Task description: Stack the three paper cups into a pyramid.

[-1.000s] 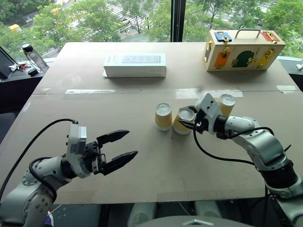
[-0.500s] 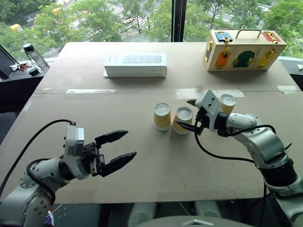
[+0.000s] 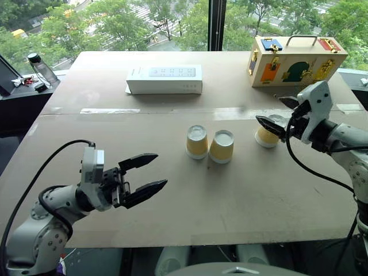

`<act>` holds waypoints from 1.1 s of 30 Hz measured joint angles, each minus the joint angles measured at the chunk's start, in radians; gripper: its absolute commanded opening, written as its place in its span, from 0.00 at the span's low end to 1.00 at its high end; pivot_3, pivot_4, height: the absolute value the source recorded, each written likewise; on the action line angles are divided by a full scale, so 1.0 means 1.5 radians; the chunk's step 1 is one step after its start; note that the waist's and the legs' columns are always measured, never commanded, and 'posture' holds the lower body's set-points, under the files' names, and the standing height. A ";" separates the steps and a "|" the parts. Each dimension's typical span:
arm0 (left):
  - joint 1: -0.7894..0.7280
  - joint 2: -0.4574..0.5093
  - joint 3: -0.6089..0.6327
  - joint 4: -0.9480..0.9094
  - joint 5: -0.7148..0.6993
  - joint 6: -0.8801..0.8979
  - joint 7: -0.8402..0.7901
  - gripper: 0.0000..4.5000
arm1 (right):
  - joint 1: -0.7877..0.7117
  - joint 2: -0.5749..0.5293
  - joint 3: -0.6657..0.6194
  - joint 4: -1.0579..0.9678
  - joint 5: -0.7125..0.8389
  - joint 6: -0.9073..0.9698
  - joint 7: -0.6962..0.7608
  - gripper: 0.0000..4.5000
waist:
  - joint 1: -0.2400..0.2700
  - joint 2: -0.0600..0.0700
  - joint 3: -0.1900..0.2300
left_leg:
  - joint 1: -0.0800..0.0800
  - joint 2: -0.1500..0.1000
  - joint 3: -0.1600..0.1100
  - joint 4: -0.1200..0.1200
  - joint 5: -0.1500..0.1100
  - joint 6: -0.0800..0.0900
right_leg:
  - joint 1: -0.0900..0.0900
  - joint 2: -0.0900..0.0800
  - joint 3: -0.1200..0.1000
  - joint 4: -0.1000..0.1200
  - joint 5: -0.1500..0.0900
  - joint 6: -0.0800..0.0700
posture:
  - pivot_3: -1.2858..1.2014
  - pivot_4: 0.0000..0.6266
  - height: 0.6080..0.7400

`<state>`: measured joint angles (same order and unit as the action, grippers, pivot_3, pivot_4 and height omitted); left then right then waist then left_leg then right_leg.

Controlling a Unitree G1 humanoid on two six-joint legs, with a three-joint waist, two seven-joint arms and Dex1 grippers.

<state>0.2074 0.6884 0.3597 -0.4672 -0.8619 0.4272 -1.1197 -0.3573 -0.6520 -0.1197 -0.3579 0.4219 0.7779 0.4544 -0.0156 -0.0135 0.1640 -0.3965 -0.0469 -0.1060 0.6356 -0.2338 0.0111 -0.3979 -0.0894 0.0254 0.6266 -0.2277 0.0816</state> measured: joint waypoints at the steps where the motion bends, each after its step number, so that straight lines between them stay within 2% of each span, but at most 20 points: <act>1: 0.000 0.000 -0.002 0.000 0.000 0.000 -0.001 1.00 | 0.005 0.011 0.002 0.019 -0.011 -0.003 -0.009 0.99 | -0.001 0.000 0.000 | 0.000 0.000 0.000 0.000 0.000 0.000 | 0.000 0.000 0.000 0.000 0.000 0.000 | 0.52 0.24 1.00; 6: 0.005 0.006 -0.004 -0.002 0.001 0.000 -0.008 1.00 | 0.017 0.062 0.001 0.076 -0.027 -0.049 -0.011 0.99 | -0.001 0.001 0.000 | 0.000 0.001 0.001 0.000 0.000 0.000 | 0.000 0.000 0.001 0.000 0.001 0.001 | 0.52 0.24 1.00; 14: 0.007 0.005 -0.004 -0.019 -0.004 -0.004 -0.014 1.00 | 0.019 0.082 -0.007 0.132 -0.023 -0.100 0.018 0.99 | 0.001 0.001 0.001 | 0.000 0.001 0.000 0.000 0.000 0.000 | 0.000 0.000 0.001 0.000 0.000 0.000 | 0.52 0.24 1.00; 17: 0.003 -0.001 -0.004 -0.023 -0.004 -0.013 -0.013 1.00 | 0.018 0.083 -0.007 0.151 -0.026 -0.116 0.028 0.81 | 0.001 0.001 0.001 | 0.000 0.001 0.000 0.000 0.000 0.000 | 0.000 0.000 0.001 0.000 0.000 0.000 | 0.52 0.24 1.00; 19: 0.003 -0.005 -0.006 -0.023 -0.004 -0.014 -0.012 1.00 | 0.017 0.085 -0.007 0.158 -0.027 -0.124 0.032 0.61 | 0.000 0.001 0.001 | 0.000 0.001 0.000 0.000 0.000 0.000 | 0.000 0.000 0.001 0.000 0.001 0.001 | 0.52 0.24 1.00; 21: 0.002 -0.007 -0.010 -0.023 -0.004 -0.014 -0.011 1.00 | 0.015 0.085 -0.007 0.167 -0.029 -0.137 0.040 0.49 | 0.000 0.001 0.001 | 0.000 0.001 0.001 0.000 0.000 0.000 | 0.000 0.000 0.001 0.000 0.001 0.001 | 0.52 0.24 1.00; 24: 0.003 -0.019 -0.011 -0.023 0.000 -0.023 -0.003 1.00 | 0.012 0.085 -0.007 0.169 -0.030 -0.153 0.048 0.49 | 0.001 0.001 0.001 | 0.000 0.001 0.001 0.000 0.000 0.000 | 0.000 0.000 0.001 0.000 0.001 0.001 | 0.52 0.24 1.00; 28: 0.005 -0.067 -0.008 -0.009 0.007 -0.059 0.007 1.00 | -0.017 0.086 -0.013 0.154 -0.002 -0.155 0.068 0.49 | 0.000 0.001 0.001 | 0.000 0.001 0.001 0.000 0.000 0.000 | 0.000 0.000 0.001 0.000 0.001 0.001 | 0.52 0.24 1.00; 31: 0.014 -0.091 0.017 0.024 -0.004 -0.080 0.002 1.00 | -0.063 0.082 -0.009 0.100 0.049 -0.120 0.097 0.49 | -0.002 0.002 0.001 | 0.000 0.001 0.000 0.000 0.000 0.000 | 0.000 0.001 0.001 0.000 0.001 0.001 | 0.52 0.24 1.00; 33: 0.034 -0.085 0.052 0.057 -0.025 -0.089 -0.036 1.00 | -0.130 0.076 0.008 0.049 0.097 -0.062 0.115 0.49 | -0.004 0.002 0.001 | 0.000 0.002 0.000 -0.001 0.000 0.000 | -0.001 0.001 0.001 0.000 0.001 0.000 | 0.52 0.24 1.00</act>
<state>0.2583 0.5611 0.4379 -0.3820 -0.8991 0.2942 -1.1735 -0.5530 -0.5376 -0.1078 -0.2841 0.5668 0.6846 0.6274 -0.0211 -0.0102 0.1659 -0.3961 -0.0437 -0.1061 0.6344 -0.2339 0.0111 -0.3989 -0.0881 0.0262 0.6266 -0.2269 0.0823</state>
